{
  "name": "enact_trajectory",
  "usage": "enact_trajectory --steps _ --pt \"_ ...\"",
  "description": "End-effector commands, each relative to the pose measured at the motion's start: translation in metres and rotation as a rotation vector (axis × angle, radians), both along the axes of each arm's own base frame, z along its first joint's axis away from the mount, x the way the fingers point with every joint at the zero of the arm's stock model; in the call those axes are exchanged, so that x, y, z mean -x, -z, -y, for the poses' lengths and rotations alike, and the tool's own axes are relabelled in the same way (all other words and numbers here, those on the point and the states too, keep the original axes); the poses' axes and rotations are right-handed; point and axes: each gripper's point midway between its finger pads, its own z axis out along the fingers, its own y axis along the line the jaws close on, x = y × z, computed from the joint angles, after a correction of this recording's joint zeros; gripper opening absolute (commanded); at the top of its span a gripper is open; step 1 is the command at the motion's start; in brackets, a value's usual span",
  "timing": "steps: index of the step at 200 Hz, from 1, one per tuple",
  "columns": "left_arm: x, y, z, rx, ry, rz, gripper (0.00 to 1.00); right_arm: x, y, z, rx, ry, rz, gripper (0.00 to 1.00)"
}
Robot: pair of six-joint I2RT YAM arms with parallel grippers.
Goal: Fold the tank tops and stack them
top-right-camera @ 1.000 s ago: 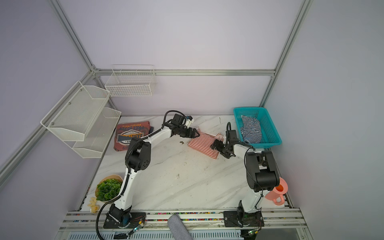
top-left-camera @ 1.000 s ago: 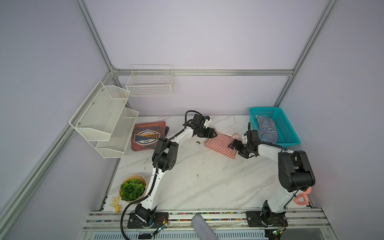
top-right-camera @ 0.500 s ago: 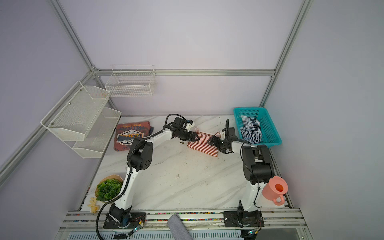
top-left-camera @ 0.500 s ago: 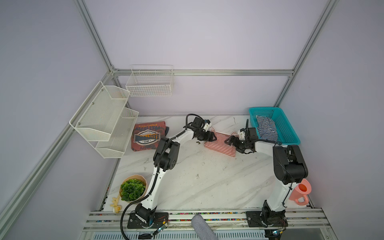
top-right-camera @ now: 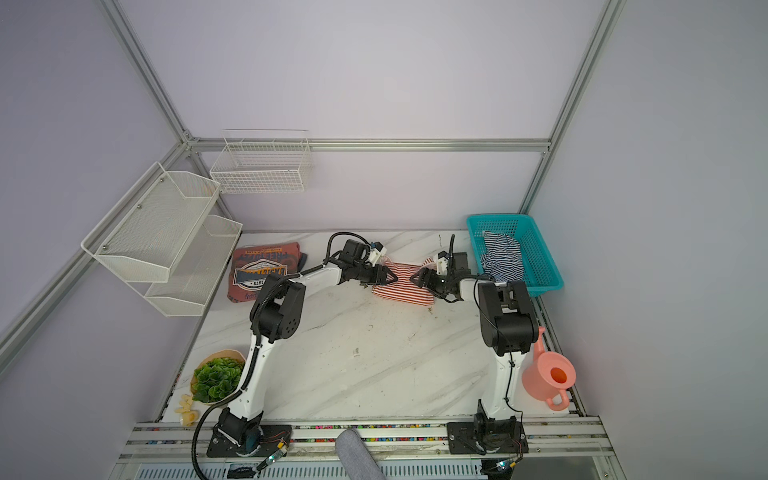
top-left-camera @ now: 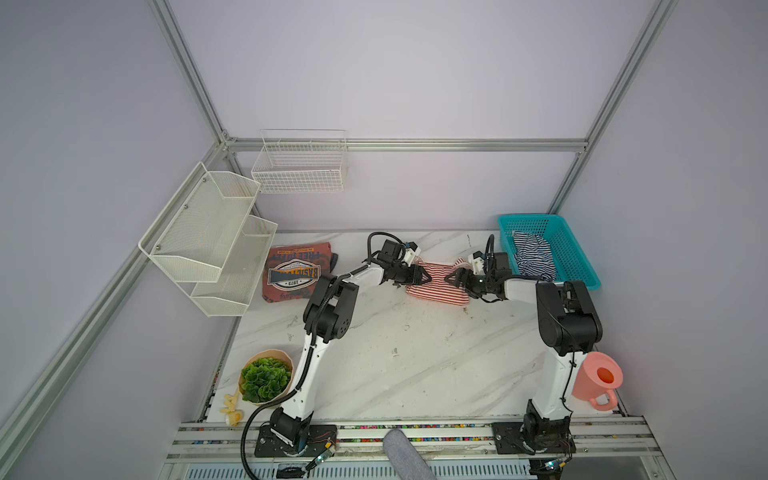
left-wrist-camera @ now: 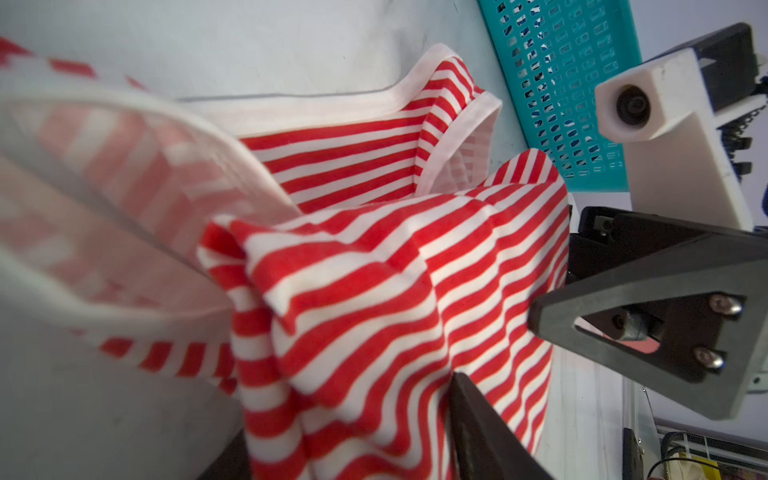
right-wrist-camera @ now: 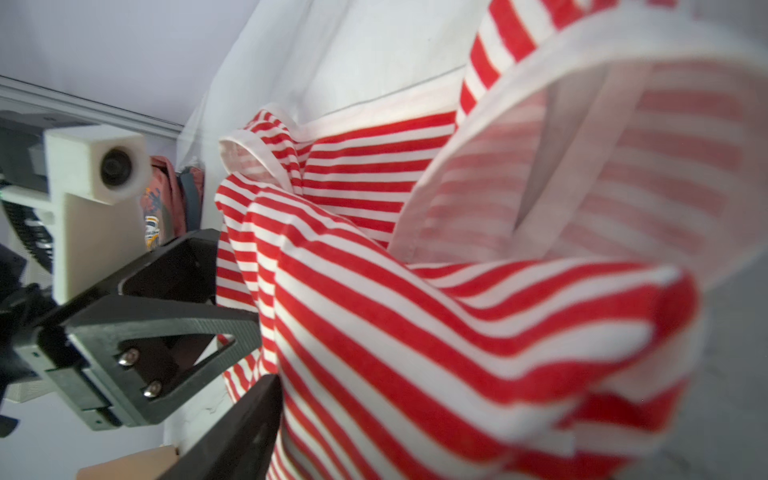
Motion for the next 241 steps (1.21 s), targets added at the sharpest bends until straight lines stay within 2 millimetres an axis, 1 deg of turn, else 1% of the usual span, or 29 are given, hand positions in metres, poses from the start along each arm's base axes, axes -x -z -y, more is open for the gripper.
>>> enact_trajectory --steps 1,16,27,49,57,66,83,103,127,132,141,163,183,205,230,241 --pt "0.026 0.033 -0.007 -0.04 -0.026 -0.147 0.54 0.052 0.076 0.003 0.022 0.005 -0.286 0.72" --pt "0.025 0.034 -0.007 -0.038 -0.04 -0.147 0.51 0.054 0.079 0.001 0.014 -0.004 -0.296 0.7" --pt "0.024 0.033 -0.007 -0.035 -0.043 -0.147 0.47 0.055 0.08 0.001 0.014 -0.011 -0.296 0.7" --pt "0.023 0.031 -0.006 -0.027 -0.05 -0.153 0.36 0.057 0.079 0.0 0.016 -0.03 -0.292 0.71" --pt "0.022 0.029 -0.005 -0.024 -0.051 -0.15 0.3 0.058 0.079 -0.001 0.017 -0.035 -0.293 0.71" --pt "0.021 0.027 -0.005 -0.024 -0.057 -0.149 0.21 0.059 0.078 0.0 0.022 -0.041 -0.294 0.72" --pt "0.018 0.02 -0.008 -0.033 -0.081 -0.137 0.0 0.057 0.074 0.004 0.056 -0.033 -0.282 0.78" --pt "0.016 0.008 -0.014 -0.059 -0.098 -0.109 0.0 0.051 0.058 0.013 0.109 -0.001 -0.247 0.83" --pt "0.01 -0.014 -0.022 -0.112 -0.12 -0.048 0.0 0.044 0.027 0.028 0.19 0.057 -0.187 0.88" --pt "0.009 -0.018 -0.024 -0.127 -0.122 -0.038 0.0 0.043 0.022 0.034 0.222 0.081 -0.18 0.88" --pt "0.006 -0.026 -0.027 -0.152 -0.128 -0.022 0.0 0.044 0.013 0.045 0.277 0.125 -0.176 0.89" --pt "-0.002 -0.04 -0.043 -0.237 -0.153 0.015 0.0 0.048 -0.017 0.059 0.327 0.185 -0.131 0.91" --pt "-0.008 -0.054 -0.057 -0.285 -0.171 0.044 0.0 0.053 -0.042 0.064 0.336 0.217 -0.087 0.91" --pt "-0.015 -0.068 -0.08 -0.344 -0.207 0.079 0.0 0.059 -0.068 0.066 0.326 0.235 -0.036 0.91" --pt "-0.023 -0.089 -0.108 -0.41 -0.244 0.138 0.0 0.063 -0.091 0.066 0.302 0.248 0.017 0.91" --pt "-0.027 -0.099 -0.121 -0.438 -0.261 0.162 0.0 0.064 -0.098 0.064 0.289 0.246 0.033 0.91"
